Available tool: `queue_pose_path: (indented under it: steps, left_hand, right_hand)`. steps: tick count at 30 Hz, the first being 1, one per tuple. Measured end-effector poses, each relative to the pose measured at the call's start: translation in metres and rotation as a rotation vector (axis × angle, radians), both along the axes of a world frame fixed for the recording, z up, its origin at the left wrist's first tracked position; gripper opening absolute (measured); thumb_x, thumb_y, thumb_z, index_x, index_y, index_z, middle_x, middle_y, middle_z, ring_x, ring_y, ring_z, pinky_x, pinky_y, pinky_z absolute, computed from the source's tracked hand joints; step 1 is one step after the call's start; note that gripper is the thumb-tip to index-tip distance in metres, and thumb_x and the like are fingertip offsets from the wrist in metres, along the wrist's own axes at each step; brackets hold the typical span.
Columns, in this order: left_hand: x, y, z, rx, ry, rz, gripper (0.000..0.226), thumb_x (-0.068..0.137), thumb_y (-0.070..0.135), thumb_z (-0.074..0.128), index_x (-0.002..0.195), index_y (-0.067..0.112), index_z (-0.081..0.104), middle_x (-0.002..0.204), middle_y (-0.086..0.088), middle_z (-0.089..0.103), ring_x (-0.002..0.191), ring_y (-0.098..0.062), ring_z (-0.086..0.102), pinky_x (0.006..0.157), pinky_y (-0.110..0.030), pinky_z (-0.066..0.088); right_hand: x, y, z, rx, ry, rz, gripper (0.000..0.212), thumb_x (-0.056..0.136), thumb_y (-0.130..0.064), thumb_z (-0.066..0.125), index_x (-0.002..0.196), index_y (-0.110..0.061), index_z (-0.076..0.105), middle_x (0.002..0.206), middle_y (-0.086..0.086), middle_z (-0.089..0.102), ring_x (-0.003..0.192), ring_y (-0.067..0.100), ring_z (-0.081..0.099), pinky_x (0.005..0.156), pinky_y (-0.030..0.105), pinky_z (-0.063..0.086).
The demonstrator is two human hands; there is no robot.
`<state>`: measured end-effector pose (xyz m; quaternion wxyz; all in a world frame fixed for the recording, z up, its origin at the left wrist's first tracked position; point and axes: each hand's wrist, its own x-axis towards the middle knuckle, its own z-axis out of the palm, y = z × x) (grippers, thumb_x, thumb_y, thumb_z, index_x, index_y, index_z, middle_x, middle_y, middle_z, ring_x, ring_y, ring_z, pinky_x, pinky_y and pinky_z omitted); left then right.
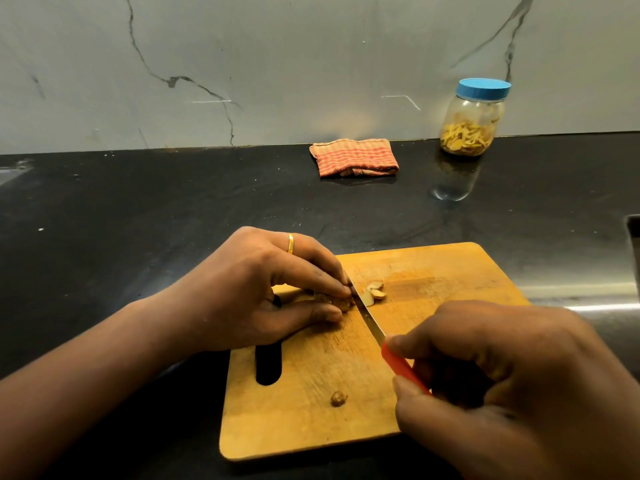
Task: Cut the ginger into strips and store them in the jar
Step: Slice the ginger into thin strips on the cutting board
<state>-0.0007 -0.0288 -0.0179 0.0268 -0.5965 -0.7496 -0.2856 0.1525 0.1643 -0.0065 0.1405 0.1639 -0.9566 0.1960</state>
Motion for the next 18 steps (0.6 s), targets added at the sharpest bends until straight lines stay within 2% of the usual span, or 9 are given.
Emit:
queue_pose_path:
  steps: [2, 4, 10, 14, 18]
  left_hand:
    - [0.000, 0.000, 0.000, 0.000, 0.004, 0.004, 0.022, 0.085, 0.030, 0.073, 0.104, 0.020, 0.078, 0.107, 0.012, 0.071, 0.098, 0.001, 0.068, 0.079, -0.019, 0.057]
    - [0.001, 0.000, 0.000, -0.001, 0.012, 0.007, 0.021, 0.085, 0.030, 0.074, 0.104, 0.020, 0.078, 0.107, 0.012, 0.071, 0.097, 0.000, 0.068, 0.079, -0.019, 0.057]
    - [0.001, 0.001, 0.000, 0.008, 0.018, 0.013, 0.020, 0.084, 0.028, 0.076, 0.101, 0.020, 0.079, 0.104, 0.011, 0.072, 0.095, 0.000, 0.069, 0.076, -0.020, 0.057]
    - [-0.001, 0.001, 0.000, 0.019, 0.002, 0.012, 0.020, 0.082, 0.029, 0.077, 0.100, 0.020, 0.079, 0.103, 0.011, 0.073, 0.094, 0.000, 0.069, 0.076, -0.022, 0.058]
    - [-0.002, 0.000, -0.001, 0.040, -0.048, 0.017, 0.020, 0.081, 0.029, 0.079, 0.098, 0.019, 0.080, 0.102, 0.011, 0.074, 0.094, -0.001, 0.070, 0.077, -0.024, 0.059]
  right_hand:
    - [0.003, -0.001, 0.003, -0.140, 0.017, -0.060, 0.014, 0.062, -0.031, 0.075, 0.076, -0.027, 0.074, 0.060, -0.013, 0.061, 0.051, 0.001, 0.057, 0.045, 0.017, 0.045]
    - [-0.001, -0.003, 0.006, -0.167, -0.036, -0.048, 0.016, 0.063, -0.033, 0.072, 0.077, -0.026, 0.074, 0.059, -0.013, 0.060, 0.051, 0.002, 0.057, 0.044, 0.016, 0.043]
    - [-0.007, -0.006, 0.002, -0.114, -0.067, -0.040, 0.014, 0.062, -0.035, 0.065, 0.072, -0.026, 0.070, 0.054, -0.013, 0.049, 0.048, 0.004, 0.049, 0.043, 0.018, 0.040]
    - [-0.002, -0.004, 0.000, -0.085, -0.048, -0.025, 0.017, 0.063, -0.040, 0.065, 0.073, -0.028, 0.072, 0.054, -0.016, 0.053, 0.045, -0.002, 0.048, 0.042, 0.010, 0.039]
    - [0.008, -0.002, 0.002, -0.062, 0.010, -0.023, 0.014, 0.060, -0.036, 0.073, 0.073, -0.029, 0.074, 0.055, -0.015, 0.056, 0.045, -0.002, 0.049, 0.042, 0.014, 0.042]
